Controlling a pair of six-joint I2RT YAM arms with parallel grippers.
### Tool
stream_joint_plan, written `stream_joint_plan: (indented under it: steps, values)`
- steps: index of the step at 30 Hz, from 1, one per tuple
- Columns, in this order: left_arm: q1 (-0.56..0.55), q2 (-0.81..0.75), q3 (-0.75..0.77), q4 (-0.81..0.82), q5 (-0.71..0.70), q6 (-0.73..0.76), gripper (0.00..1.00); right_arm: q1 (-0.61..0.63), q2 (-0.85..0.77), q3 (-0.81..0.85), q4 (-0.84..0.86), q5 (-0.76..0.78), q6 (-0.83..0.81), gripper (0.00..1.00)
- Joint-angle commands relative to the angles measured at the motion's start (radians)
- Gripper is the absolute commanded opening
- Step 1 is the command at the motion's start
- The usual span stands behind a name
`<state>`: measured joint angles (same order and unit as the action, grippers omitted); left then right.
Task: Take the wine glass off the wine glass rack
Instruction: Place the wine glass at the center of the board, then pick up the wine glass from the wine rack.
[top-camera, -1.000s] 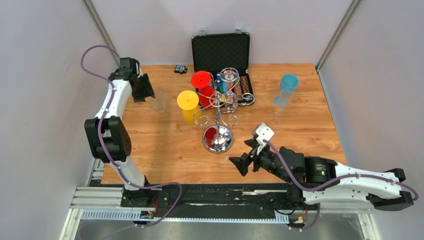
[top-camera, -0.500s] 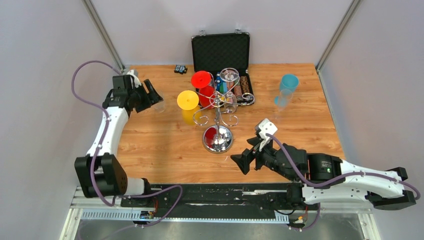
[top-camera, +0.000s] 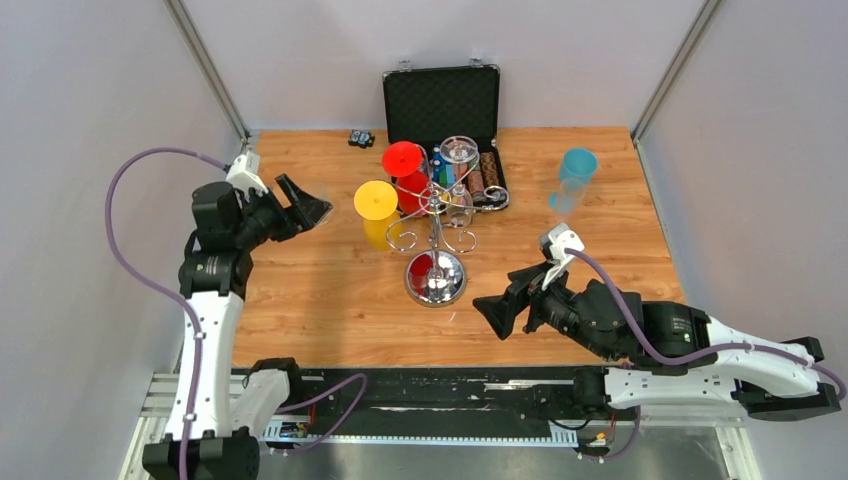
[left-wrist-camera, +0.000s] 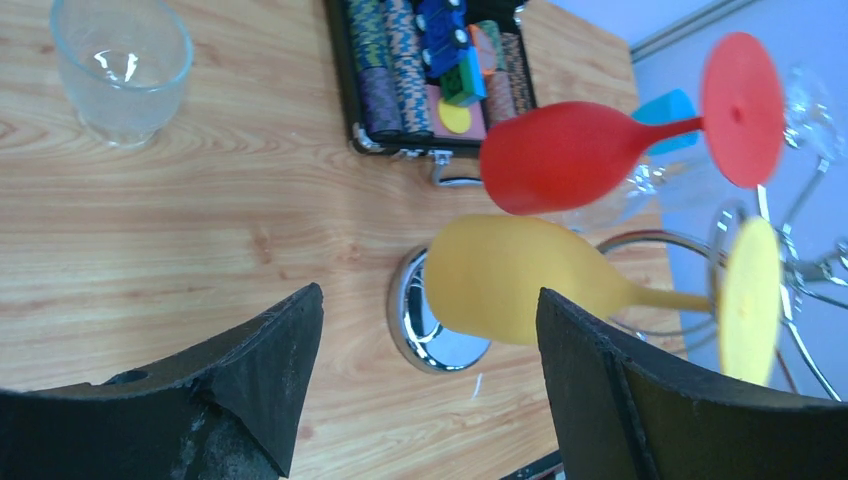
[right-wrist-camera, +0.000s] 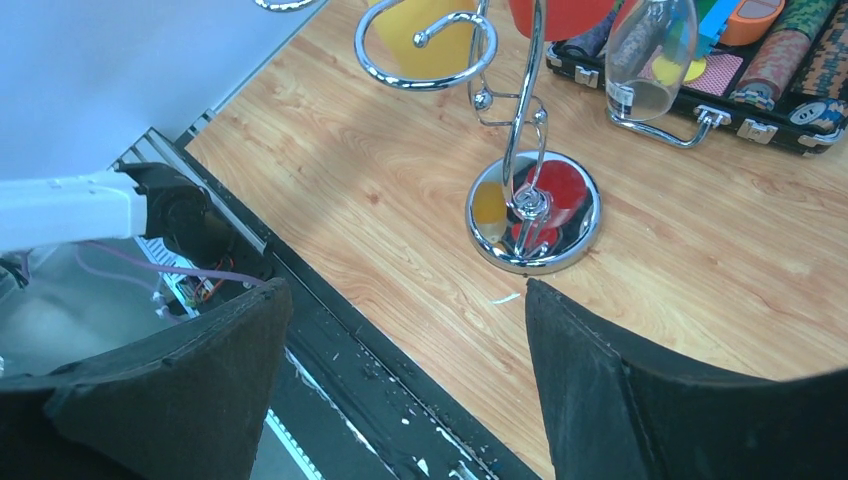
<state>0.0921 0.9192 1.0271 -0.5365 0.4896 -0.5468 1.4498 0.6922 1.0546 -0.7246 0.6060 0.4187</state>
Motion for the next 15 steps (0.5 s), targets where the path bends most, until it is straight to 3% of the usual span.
stream_joint_plan:
  steps: [1,15]
  values:
    - [0.005,-0.099,-0.035,-0.014,0.093,-0.031,0.85,-0.002,-0.005,0.048,-0.030,0.038,0.075,0.85]
    - [0.005,-0.306,-0.062,0.037,0.287,-0.184,0.90,-0.002,0.015,0.068,-0.036,0.061,0.101,0.85]
